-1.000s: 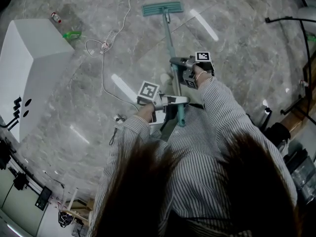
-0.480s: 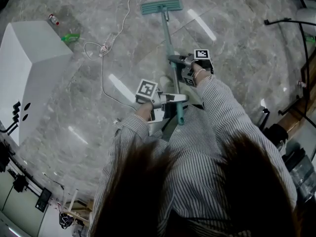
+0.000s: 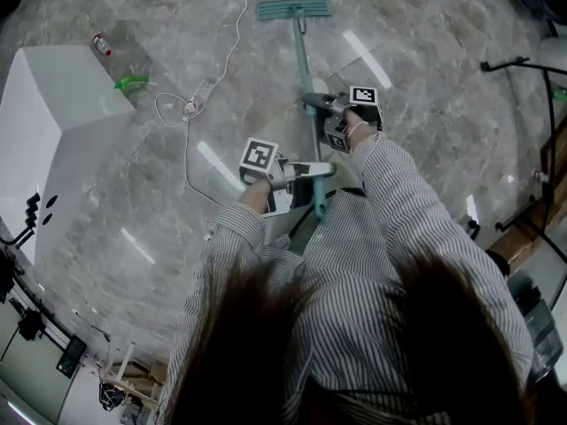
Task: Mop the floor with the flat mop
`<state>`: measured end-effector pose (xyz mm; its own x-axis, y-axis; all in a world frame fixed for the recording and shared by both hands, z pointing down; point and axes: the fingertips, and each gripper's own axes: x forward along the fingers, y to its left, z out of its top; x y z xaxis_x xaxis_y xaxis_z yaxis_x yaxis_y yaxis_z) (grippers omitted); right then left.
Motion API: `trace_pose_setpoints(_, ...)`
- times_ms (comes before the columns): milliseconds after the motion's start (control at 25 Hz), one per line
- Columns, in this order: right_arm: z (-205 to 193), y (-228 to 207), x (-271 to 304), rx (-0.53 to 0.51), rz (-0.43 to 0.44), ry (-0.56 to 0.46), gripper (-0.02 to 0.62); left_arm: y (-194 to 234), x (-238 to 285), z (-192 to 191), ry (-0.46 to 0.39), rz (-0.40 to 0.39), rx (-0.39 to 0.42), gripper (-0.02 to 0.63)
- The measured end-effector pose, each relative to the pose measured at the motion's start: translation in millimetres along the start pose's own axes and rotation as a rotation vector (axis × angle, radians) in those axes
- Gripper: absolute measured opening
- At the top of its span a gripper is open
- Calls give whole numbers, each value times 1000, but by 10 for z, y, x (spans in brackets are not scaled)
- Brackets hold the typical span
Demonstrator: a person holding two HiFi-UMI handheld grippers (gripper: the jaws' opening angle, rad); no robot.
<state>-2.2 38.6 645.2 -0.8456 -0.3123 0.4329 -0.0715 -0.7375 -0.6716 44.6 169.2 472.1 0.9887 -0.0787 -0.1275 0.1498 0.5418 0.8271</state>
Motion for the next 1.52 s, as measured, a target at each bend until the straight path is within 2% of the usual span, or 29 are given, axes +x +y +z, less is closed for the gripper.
trace_pose_setpoints(200,439,536,203,-7,17,2,109,-354,56,614,-59,-25,4,124)
trace_pose_setpoints(440,1136,1260,545,-7,22,-3,109,-837,153,1555,-97,-39,-9,118)
trace_pose_setpoints(640,1666,1834,772,-19,23,2,109,-1209,280,2249,-88,-27,-3,117)
trace_pose_setpoints(800,1986,2210,914,-14,34,-15,109,-1501,345,2669,-73,-22,-4,117)
trace_pose_setpoints(920,2199,2459,1029,-17,28,-20,109,-1675,372,2981,-92,-32,2,117)
trace_pose_setpoints(1200,2637,2913,1245,-15,47,-48,109,-1964,445,3579,-127,-52,25,118)
trace_pose_setpoints(1520,2739,2997,1305,-37,41,-36,109,-1983,447,3715,-156,-58,29,115)
